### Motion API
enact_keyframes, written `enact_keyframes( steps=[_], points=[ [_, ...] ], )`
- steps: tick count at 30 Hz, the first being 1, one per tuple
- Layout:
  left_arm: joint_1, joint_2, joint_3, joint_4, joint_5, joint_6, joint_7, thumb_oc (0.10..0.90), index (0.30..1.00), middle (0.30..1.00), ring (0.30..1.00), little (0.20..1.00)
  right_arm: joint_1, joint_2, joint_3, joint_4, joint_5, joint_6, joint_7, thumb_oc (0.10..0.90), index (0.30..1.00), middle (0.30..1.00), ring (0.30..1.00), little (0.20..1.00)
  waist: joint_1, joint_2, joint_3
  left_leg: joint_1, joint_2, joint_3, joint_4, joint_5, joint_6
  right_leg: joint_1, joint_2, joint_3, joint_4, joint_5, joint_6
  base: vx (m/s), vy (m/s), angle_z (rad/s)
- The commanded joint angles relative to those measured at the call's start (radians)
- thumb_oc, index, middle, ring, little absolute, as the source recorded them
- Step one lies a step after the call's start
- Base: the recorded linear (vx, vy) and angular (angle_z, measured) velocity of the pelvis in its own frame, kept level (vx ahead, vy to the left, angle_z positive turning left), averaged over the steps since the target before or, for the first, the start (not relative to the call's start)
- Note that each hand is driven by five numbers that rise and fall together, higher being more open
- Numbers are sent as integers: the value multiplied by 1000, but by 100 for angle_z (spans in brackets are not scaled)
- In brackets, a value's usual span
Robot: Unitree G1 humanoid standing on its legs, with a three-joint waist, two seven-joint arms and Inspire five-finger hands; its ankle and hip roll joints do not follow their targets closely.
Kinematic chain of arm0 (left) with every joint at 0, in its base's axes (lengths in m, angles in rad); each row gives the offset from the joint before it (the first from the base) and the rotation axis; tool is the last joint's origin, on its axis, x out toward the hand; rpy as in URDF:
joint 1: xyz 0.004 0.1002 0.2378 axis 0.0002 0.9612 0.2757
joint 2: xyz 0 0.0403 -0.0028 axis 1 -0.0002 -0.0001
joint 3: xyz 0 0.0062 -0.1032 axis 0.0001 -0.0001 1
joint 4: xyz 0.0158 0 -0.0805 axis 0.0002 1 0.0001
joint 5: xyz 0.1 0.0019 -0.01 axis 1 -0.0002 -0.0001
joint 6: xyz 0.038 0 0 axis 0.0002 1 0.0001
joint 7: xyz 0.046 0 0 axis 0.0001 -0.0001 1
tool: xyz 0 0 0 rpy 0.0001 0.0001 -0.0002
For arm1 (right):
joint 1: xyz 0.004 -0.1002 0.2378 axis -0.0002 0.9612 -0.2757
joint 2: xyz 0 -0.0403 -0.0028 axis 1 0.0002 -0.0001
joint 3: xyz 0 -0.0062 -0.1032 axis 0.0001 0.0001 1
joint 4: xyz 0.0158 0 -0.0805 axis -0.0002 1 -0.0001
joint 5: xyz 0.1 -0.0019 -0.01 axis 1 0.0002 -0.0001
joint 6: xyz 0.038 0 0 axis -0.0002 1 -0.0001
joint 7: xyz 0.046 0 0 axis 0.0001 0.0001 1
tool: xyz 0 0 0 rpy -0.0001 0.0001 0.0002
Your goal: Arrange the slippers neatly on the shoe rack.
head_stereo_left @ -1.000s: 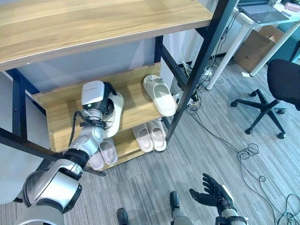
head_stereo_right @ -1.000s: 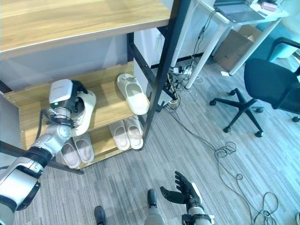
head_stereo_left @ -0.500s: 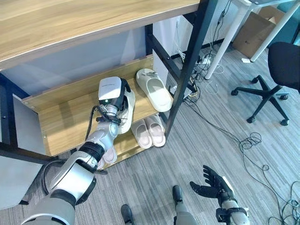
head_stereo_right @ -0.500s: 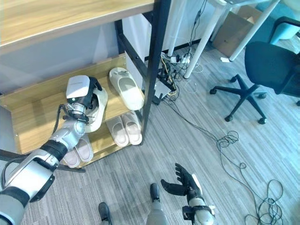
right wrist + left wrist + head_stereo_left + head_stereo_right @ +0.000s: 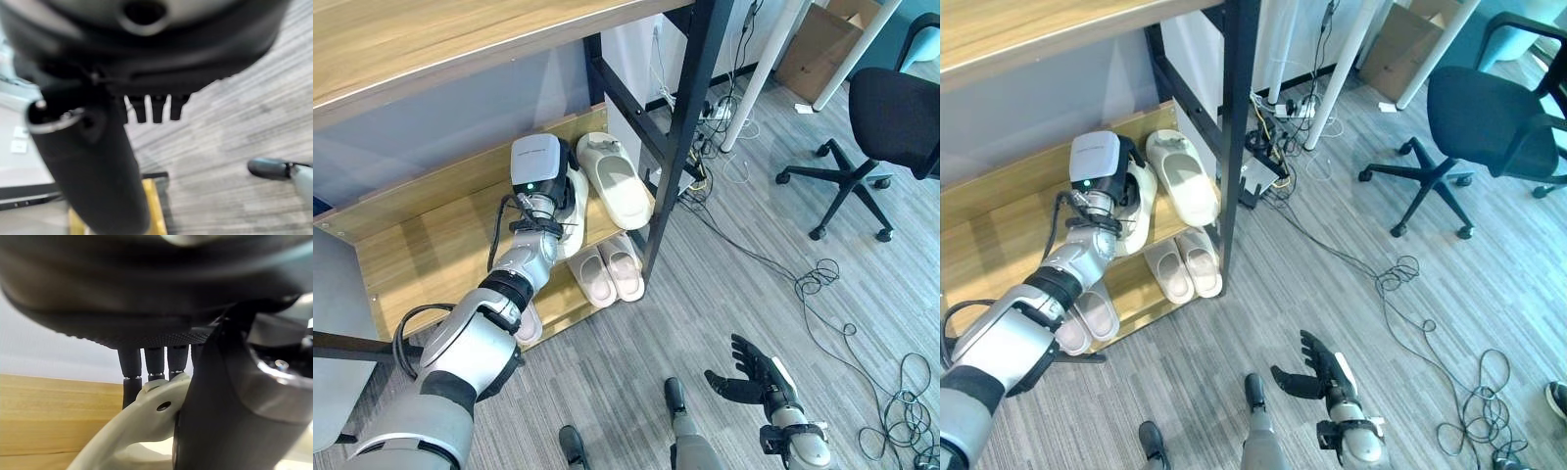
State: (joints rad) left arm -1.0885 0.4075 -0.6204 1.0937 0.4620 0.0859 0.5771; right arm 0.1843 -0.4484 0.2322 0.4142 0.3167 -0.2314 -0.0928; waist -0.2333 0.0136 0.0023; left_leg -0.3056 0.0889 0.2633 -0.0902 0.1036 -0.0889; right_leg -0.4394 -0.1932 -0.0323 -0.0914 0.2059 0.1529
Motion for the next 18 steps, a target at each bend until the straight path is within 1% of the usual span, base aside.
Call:
enact_keyframes(
  steps=[1, 2, 7, 11, 12, 13, 18],
  points=[
    [-243, 34, 26, 79, -12, -14, 62, 400, 300, 300, 300, 300, -21, -73, -38, -80, 13, -69, -9, 800, 900, 900, 900, 900, 11, 20, 11, 0, -28, -29, 3, -96, 33, 23, 69, -59, 4, -88, 57, 31, -3, -9],
    [-269, 26, 23, 84, -27, -11, 58, 400, 300, 300, 300, 300, -14, -74, -36, -87, 11, -69, -8, 800, 900, 900, 900, 900, 11, 22, 10, -1, -29, -33, 3, -95, 33, 23, 68, -63, 4, -87, 58, 13, -4, -6],
    [-302, 0, 15, 106, -39, -10, 60, 400, 300, 300, 300, 300, -13, -73, -27, -77, 7, -67, -5, 800, 900, 900, 900, 900, 14, 28, 0, -10, -31, -48, 3, -95, 31, 23, 64, -78, 4, -93, 56, 5, -1, -1],
    [-310, -8, 15, 116, -46, -13, 55, 400, 300, 300, 300, 300, -20, -78, -22, -73, 7, -66, -2, 800, 900, 900, 900, 900, 12, 28, -6, -14, -32, -56, 3, -94, 29, 21, 61, -83, 4, -94, 55, 5, 4, 3],
    [-315, -20, 14, 115, -55, -15, 54, 595, 592, 592, 592, 592, -21, -80, -16, -71, 5, -65, 4, 800, 900, 900, 900, 900, 10, 27, -11, -17, -32, -57, 3, -94, 30, 20, 61, -85, 4, -95, 55, 13, 12, 6],
    [-315, -20, 14, 116, -55, -15, 54, 800, 900, 900, 900, 900, -21, -80, -16, -71, 5, -65, 4, 800, 900, 900, 900, 900, 10, 27, -11, -17, -32, -57, 3, -94, 30, 20, 61, -85, 4, -95, 55, 16, 13, 7],
    [-307, -43, 22, 138, -77, -20, 43, 800, 900, 900, 900, 900, -21, -83, -6, -67, -4, -59, 15, 800, 900, 900, 900, 900, 12, 26, -23, -11, -34, -60, 3, -97, 31, 28, 59, -90, 4, -98, 55, 17, 17, 6]
  ],
)
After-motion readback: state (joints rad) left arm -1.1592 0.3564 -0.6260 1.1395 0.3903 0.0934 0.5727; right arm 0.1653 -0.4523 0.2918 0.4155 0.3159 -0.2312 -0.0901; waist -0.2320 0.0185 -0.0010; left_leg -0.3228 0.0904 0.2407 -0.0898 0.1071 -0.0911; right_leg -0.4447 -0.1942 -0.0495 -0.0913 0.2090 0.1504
